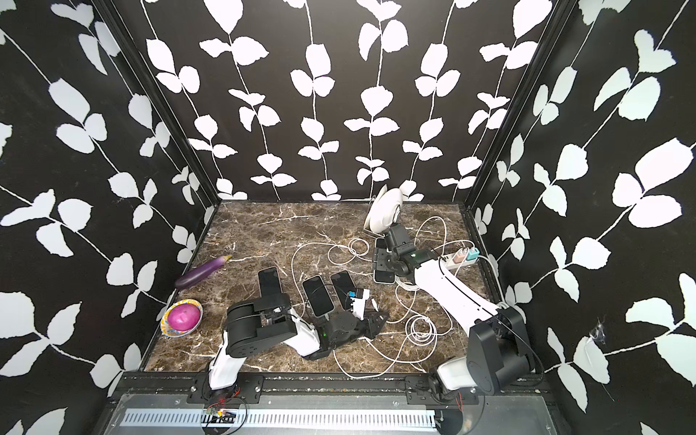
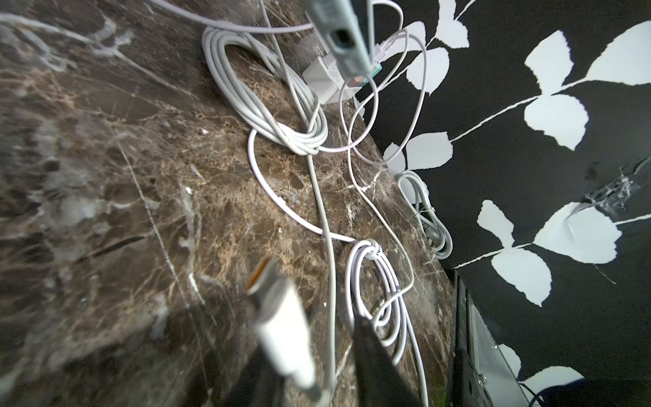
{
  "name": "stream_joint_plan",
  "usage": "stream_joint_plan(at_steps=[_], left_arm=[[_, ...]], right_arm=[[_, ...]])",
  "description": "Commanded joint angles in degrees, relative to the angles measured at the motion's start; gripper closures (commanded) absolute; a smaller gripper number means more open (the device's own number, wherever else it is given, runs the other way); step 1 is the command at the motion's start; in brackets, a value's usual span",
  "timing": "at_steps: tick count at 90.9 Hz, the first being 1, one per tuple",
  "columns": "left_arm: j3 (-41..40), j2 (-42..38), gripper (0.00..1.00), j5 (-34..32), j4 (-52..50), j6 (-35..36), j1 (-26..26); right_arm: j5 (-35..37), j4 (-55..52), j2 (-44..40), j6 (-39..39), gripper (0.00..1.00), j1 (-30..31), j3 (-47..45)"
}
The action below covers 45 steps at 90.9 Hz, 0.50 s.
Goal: Unplug the charging cable from the phone
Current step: Remove the charging cable from the phone, then place the phone at the center of the board.
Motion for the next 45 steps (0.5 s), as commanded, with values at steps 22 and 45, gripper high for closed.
stream_joint_plan(at_steps=[22,45], left_arm=[[-11.4,-29.3,0.02,-11.4,-20.2,11.6,-0.3],[-1.1,-49.5,0.02,-21.3,-70.0,10.0,2.2]], right_arm=[[-1.4,-9.0,5.5,-3.2,1.00,-0.1,5.8],[-1.5,-9.7,12.8,-5.0,1.00,0.0,5.8]])
